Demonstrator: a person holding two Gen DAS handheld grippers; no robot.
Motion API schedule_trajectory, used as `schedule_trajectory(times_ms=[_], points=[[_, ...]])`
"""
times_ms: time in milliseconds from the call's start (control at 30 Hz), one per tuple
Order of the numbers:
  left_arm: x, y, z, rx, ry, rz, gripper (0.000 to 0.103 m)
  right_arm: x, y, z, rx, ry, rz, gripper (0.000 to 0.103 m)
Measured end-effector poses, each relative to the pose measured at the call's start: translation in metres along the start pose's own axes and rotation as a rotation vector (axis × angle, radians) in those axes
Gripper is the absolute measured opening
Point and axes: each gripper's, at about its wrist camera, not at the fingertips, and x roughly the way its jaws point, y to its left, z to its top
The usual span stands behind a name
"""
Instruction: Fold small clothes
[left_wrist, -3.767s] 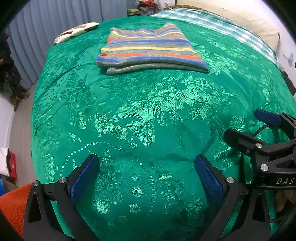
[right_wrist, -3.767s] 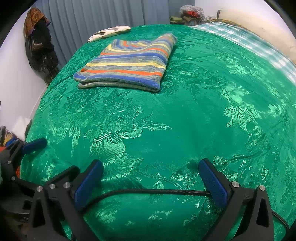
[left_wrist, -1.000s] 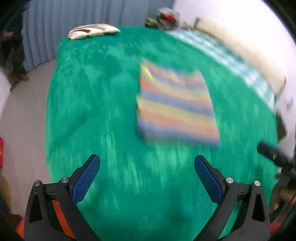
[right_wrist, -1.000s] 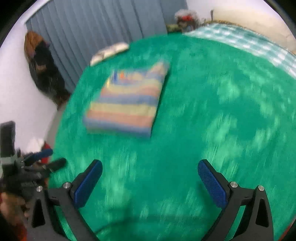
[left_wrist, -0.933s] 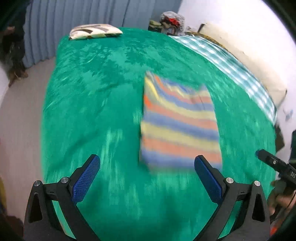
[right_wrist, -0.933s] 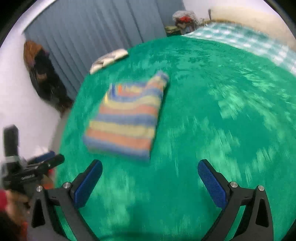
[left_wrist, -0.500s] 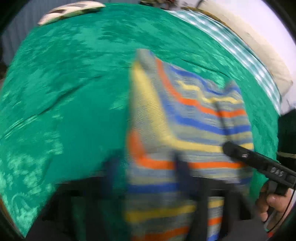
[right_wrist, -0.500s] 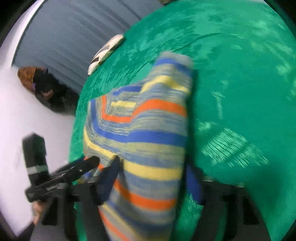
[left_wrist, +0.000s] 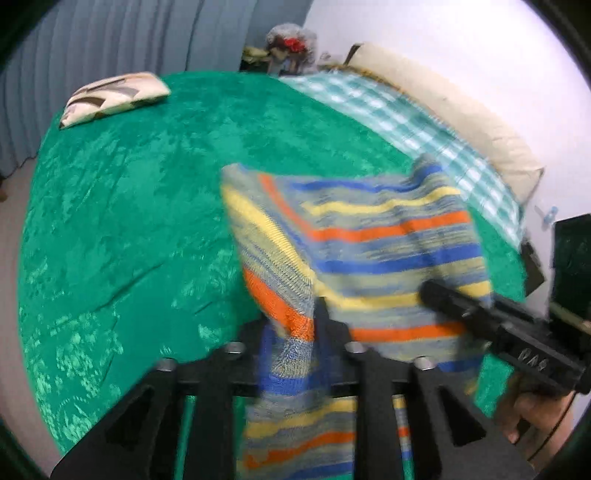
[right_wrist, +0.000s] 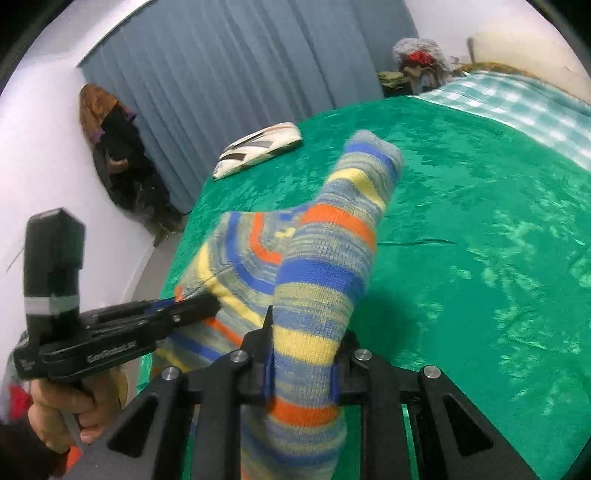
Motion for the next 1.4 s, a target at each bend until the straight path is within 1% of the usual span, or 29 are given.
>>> schedule_trajectory(times_ms=[33, 67, 100, 133, 167, 200, 233, 267, 300, 333, 367, 400, 433, 467, 533, 567, 600, 633, 667, 733, 800, 867, 933, 1000, 1067, 1167, 1233, 1333, 1400], points=[[0.012, 0.001, -0.006, 0.009, 0.029, 0.071, 0.077, 0.001, -0.011, -0.002, 0.009, 0.027, -0.037, 0.035], [0.018, 0.003, -0.015, 0.017, 0.047, 0.166, 0.076, 0.005, -0.018, -0.006, 0.004, 0.064, -0.095, 0.062], [0.016, 0.006, -0.026, 0.023, 0.049, 0.227, 0.073, 0.006, -0.025, -0.011, -0.003, 0.094, -0.173, 0.088], [0.009, 0.008, -0.035, 0.029, 0.045, 0.23, 0.071, -0.004, -0.03, -0.019, -0.013, 0.096, -0.232, 0.089], [-0.002, 0.009, -0.045, 0.036, 0.034, 0.218, 0.071, -0.017, -0.03, -0.025, -0.03, 0.09, -0.251, 0.089], [-0.02, 0.007, -0.059, 0.049, 0.011, 0.229, 0.072, -0.034, -0.028, -0.034, -0.057, 0.087, -0.266, 0.089], [-0.035, 0.004, -0.07, 0.067, -0.005, 0.254, 0.077, -0.057, -0.024, -0.044, -0.084, 0.082, -0.292, 0.089], [-0.055, -0.002, -0.082, 0.096, -0.028, 0.287, 0.084, -0.076, -0.019, -0.053, -0.097, 0.076, -0.31, 0.089], [-0.076, -0.01, -0.095, 0.125, -0.05, 0.319, 0.089, -0.096, -0.014, -0.064, -0.103, 0.07, -0.318, 0.09], [-0.096, -0.02, -0.106, 0.14, -0.068, 0.346, 0.099, -0.119, -0.008, -0.072, -0.101, 0.064, -0.321, 0.091], [-0.116, -0.026, -0.115, 0.147, -0.087, 0.371, 0.102, -0.144, -0.001, -0.082, -0.089, 0.058, -0.324, 0.094], [-0.137, -0.035, -0.126, 0.154, -0.108, 0.385, 0.102, -0.16, 0.013, -0.09, -0.08, 0.056, -0.326, 0.097], [-0.158, -0.044, -0.137, 0.163, -0.116, 0.401, 0.102, -0.189, 0.022, -0.104, -0.059, 0.051, -0.326, 0.098], [-0.174, -0.052, -0.145, 0.164, -0.109, 0.412, 0.102, -0.205, 0.032, -0.113, -0.043, 0.05, -0.331, 0.1], [-0.209, -0.072, -0.159, 0.147, -0.11, 0.438, 0.102, -0.23, 0.055, -0.124, 0.004, 0.061, -0.355, 0.101], [-0.225, -0.081, -0.166, 0.142, -0.137, 0.446, 0.102, -0.244, 0.067, -0.131, 0.03, 0.067, -0.37, 0.101], [-0.244, -0.093, -0.174, 0.144, -0.184, 0.457, 0.102, -0.251, 0.075, -0.137, 0.041, 0.068, -0.37, 0.101], [-0.255, -0.1, -0.177, 0.14, -0.197, 0.474, 0.102, -0.263, 0.085, -0.143, 0.047, 0.065, -0.358, 0.101], [-0.265, -0.107, -0.18, 0.131, -0.185, 0.495, 0.102, -0.274, 0.095, -0.148, 0.046, 0.064, -0.346, 0.101], [-0.277, -0.115, -0.183, 0.112, -0.121, 0.504, 0.102, -0.283, 0.11, -0.152, 0.037, 0.058, -0.342, 0.101], [-0.289, -0.118, -0.185, 0.09, -0.098, 0.477, 0.102, -0.291, 0.125, -0.157, 0.023, 0.06, -0.325, 0.101], [-0.301, -0.123, -0.189, 0.081, -0.12, 0.472, 0.102, -0.296, 0.14, -0.16, -0.001, 0.068, -0.318, 0.101], [-0.313, -0.128, -0.194, 0.084, -0.138, 0.493, 0.102, -0.303, 0.154, -0.165, -0.025, 0.066, -0.313, 0.101], [-0.322, -0.133, -0.2, 0.086, -0.122, 0.495, 0.102, -0.308, 0.163, -0.168, -0.048, 0.073, -0.321, 0.101], [-0.331, -0.134, -0.206, 0.083, -0.1, 0.457, 0.102, -0.314, 0.17, -0.171, -0.072, 0.074, -0.319, 0.101], [-0.341, -0.131, -0.214, 0.082, -0.092, 0.445, 0.102, -0.324, 0.174, -0.18, -0.092, 0.091, -0.317, 0.101], [-0.347, -0.128, -0.22, 0.074, -0.108, 0.455, 0.102, -0.334, 0.176, -0.186, -0.086, 0.078, -0.328, 0.101], [-0.354, -0.127, -0.227, 0.058, -0.128, 0.446, 0.102, -0.349, 0.182, -0.191, -0.078, 0.037, -0.339, 0.101], [-0.355, -0.127, -0.232, 0.06, -0.129, 0.449, 0.102, -0.356, 0.188, -0.193, -0.085, 0.016, -0.349, 0.101]])
